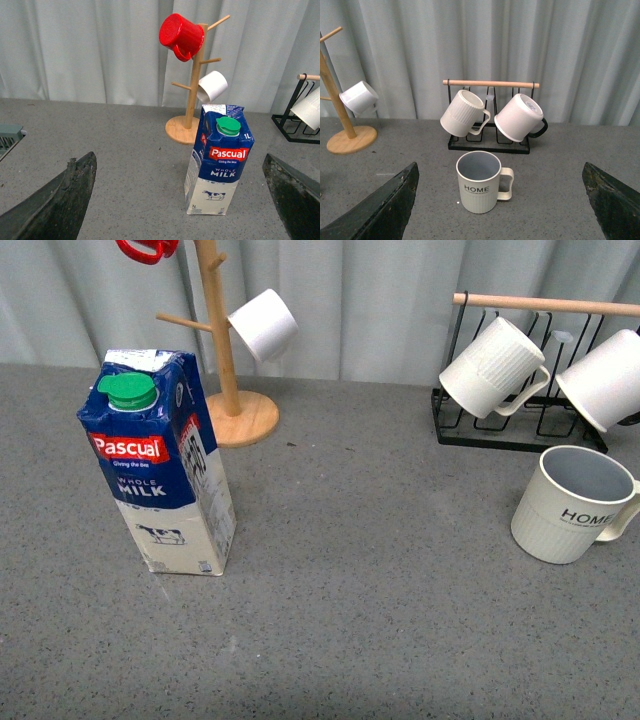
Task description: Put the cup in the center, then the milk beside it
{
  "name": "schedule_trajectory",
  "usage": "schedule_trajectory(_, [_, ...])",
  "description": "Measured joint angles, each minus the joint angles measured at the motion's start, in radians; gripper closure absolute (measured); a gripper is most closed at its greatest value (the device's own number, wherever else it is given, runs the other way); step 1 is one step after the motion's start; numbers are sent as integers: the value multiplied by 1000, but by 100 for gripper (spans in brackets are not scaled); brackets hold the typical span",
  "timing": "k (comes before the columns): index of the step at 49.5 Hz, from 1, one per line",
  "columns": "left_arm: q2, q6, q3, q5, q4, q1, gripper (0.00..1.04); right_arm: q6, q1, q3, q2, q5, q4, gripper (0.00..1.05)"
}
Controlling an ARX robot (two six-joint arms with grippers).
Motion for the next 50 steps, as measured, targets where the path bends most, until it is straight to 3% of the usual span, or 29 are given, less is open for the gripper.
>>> schedule_trajectory(50, [0, 0, 0, 0, 0, 0, 6, 0, 0, 0, 0, 0, 0, 9])
